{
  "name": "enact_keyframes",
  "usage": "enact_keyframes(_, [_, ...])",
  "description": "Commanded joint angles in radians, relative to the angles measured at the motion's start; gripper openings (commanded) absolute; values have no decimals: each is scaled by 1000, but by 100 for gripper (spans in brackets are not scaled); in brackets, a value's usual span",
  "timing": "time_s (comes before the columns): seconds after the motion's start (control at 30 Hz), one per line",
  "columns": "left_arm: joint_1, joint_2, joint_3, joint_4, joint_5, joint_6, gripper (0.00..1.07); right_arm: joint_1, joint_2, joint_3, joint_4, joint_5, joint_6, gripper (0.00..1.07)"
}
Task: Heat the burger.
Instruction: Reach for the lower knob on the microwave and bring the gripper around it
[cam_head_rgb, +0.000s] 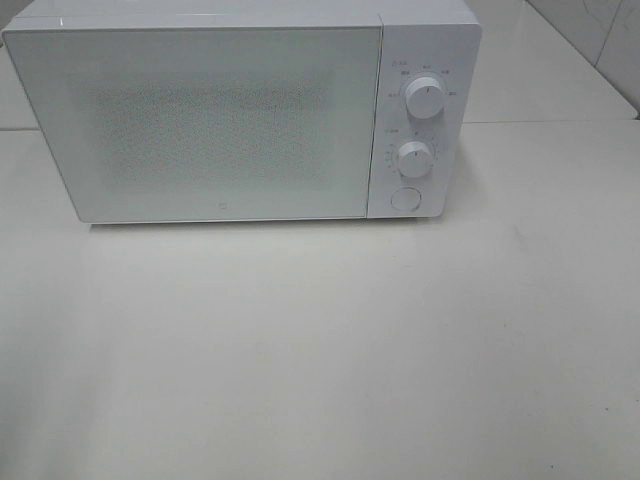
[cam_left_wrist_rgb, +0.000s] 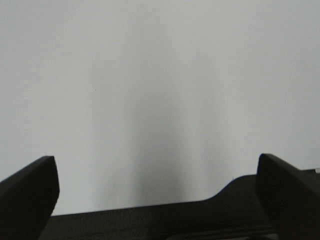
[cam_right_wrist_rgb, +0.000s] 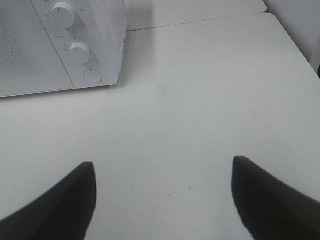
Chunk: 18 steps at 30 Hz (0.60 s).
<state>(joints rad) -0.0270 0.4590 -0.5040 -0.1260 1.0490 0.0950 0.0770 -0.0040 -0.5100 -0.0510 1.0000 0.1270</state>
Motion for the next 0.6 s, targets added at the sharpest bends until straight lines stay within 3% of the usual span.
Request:
enact_keyframes(0.03, [4, -125, 4, -1, -11, 4, 100, -6, -24, -1, 4, -6, -3, 71])
enact_keyframes(0.27, [4, -330, 4, -9, -11, 2, 100, -6, -24, -1, 4, -6, -3, 71])
enact_keyframes(0.6, [3, -490, 4, -18, -13, 1, 100, -6, -24, -1, 4, -6, -3, 71])
